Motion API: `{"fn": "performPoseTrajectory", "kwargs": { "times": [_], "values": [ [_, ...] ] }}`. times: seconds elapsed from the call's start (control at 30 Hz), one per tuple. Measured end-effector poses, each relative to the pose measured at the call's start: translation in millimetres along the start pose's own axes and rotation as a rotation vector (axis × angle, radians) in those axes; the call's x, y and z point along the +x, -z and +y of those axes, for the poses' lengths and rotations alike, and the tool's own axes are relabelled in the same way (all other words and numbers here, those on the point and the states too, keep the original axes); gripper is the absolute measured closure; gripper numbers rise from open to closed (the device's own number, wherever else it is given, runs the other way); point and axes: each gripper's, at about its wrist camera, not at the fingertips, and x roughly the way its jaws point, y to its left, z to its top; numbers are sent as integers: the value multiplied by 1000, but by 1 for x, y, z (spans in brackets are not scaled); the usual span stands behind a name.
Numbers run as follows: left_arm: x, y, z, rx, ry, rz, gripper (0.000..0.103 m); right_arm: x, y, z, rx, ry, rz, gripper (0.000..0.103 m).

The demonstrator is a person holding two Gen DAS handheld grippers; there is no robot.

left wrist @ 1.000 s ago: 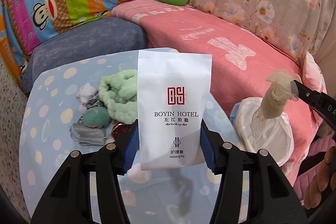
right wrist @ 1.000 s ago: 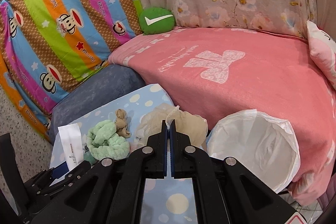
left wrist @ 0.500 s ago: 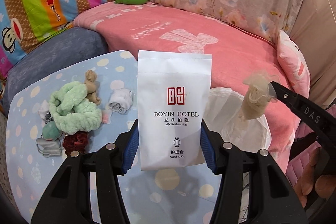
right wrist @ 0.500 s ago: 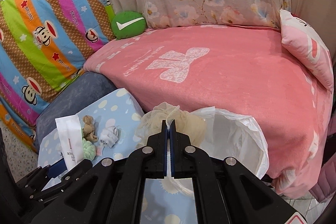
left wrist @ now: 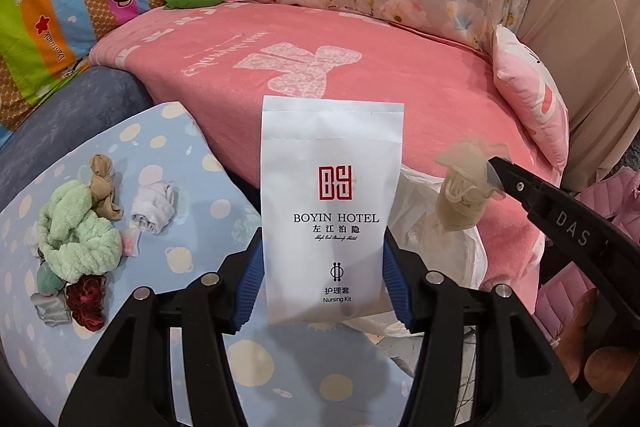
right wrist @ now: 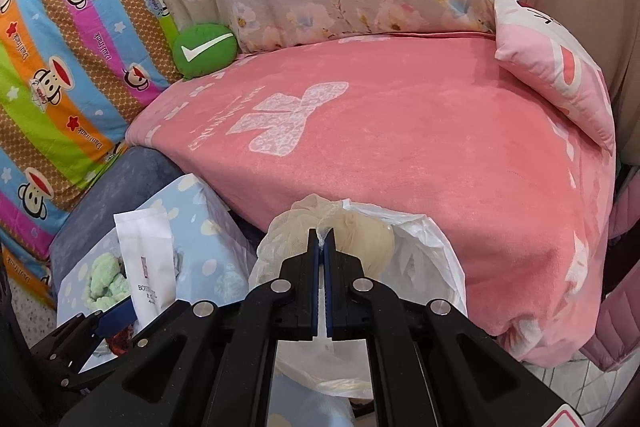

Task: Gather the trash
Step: 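Carry the packet and pouf with both tools over the white trash bin, then open both tools to drop the packet and pouf into the bin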

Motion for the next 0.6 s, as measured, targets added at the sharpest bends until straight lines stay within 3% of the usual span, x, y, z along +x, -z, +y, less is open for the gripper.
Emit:
{"fn": "performPoseTrajectory", "kwargs": {
  "times": [0.23, 0.3, 0.43, 0.6],
  "values": [
    [17, -10, -20, 36, 49, 6, 48, 5, -9, -17, 32, 24, -8, 96],
    [19, -12, -24, 39, 63, 2, 40, 5, -12, -21, 42, 31, -12, 95],
    [19, -18, -28, 42, 68, -36, 23, 1, -17, -28, 62, 58, -36, 63],
    [20, -22, -24, 21, 73, -38, 18, -3, -19, -27, 54, 68, -50, 56]
  ]
}}
